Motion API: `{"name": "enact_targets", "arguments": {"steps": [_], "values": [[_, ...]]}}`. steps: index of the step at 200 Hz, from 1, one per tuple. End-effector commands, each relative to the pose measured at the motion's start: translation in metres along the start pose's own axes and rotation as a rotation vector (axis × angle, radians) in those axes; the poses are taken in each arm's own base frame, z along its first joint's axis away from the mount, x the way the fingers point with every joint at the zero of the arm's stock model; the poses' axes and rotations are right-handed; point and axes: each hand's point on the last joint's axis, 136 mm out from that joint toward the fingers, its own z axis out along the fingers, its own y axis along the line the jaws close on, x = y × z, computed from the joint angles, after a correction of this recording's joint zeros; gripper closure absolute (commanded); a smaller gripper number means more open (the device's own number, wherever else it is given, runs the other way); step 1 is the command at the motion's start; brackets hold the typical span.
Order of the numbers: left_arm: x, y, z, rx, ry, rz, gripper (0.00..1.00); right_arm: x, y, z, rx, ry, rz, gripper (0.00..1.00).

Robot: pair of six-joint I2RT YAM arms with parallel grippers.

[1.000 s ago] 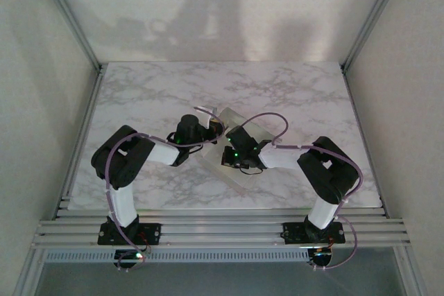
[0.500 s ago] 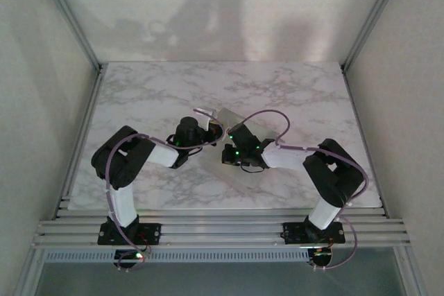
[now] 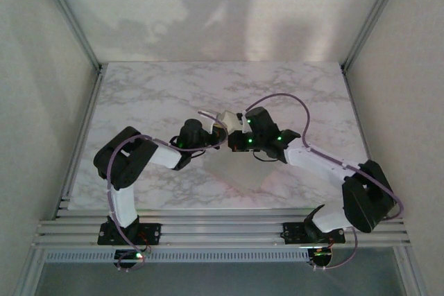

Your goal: Fold the paper box

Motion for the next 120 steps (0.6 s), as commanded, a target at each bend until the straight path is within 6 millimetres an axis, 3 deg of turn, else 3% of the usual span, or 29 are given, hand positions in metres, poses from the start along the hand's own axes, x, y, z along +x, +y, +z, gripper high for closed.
{"name": "enact_targets", "arguments": {"steps": [1, 35, 66, 90, 120], "values": [[0.050, 0.010, 0.002, -0.051, 0.168, -0.003, 0.90, -0.007, 0.008, -0.025, -0.005, 0.008, -0.063, 1.00], [0.046, 0.005, 0.004, -0.056, 0.175, 0.030, 0.90, -0.029, 0.018, -0.062, -0.014, -0.031, -0.110, 0.98], [0.044, -0.003, 0.009, -0.061, 0.190, 0.081, 0.90, -0.061, 0.025, -0.095, -0.001, -0.098, -0.135, 0.93], [0.042, -0.010, 0.012, -0.060, 0.196, 0.118, 0.90, -0.086, 0.006, -0.109, 0.073, -0.128, -0.100, 0.92], [0.041, -0.020, 0.013, -0.059, 0.196, 0.164, 0.90, -0.104, -0.031, -0.103, 0.118, -0.123, -0.003, 0.92]]}}
